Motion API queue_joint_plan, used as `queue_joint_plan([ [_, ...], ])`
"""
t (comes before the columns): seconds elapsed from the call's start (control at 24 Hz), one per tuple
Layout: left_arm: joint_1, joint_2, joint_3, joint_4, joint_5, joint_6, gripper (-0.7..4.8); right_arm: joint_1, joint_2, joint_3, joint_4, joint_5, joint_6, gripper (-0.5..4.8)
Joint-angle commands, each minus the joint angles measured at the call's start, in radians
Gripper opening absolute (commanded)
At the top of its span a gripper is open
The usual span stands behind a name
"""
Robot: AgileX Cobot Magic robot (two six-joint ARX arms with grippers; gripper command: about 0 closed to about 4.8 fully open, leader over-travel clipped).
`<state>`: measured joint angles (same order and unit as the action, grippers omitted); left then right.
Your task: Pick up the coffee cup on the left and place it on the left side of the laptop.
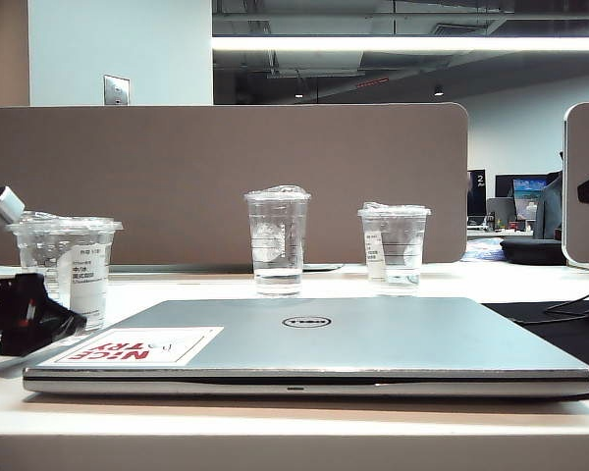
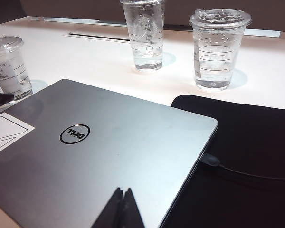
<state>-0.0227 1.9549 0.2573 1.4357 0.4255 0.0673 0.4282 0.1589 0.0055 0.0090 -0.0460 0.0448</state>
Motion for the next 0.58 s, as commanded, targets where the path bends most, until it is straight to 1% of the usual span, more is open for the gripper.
queue_joint_plan([
  [0.04,0.000,0.006,-0.005,0.017,0.047,-0.062,4.79,0.002,0.000,-0.004,0.017,0.001,0.000,-0.05],
  [0.21,0.001,0.006,-0.006,0.017,0.053,-0.065,4.79,0.002,0.000,-0.004,0.017,0.001,0.000,-0.05],
  [0.38,0.001,0.004,-0.029,0.018,0.114,-0.076,4.79,0.000,0.000,-0.004,0.017,0.001,0.000,-0.05],
  [0.58,0.003,-0.066,-0.130,0.018,0.060,-0.041,4.79,0.000,-0.001,-0.004,0.017,0.001,0.000,-0.05],
])
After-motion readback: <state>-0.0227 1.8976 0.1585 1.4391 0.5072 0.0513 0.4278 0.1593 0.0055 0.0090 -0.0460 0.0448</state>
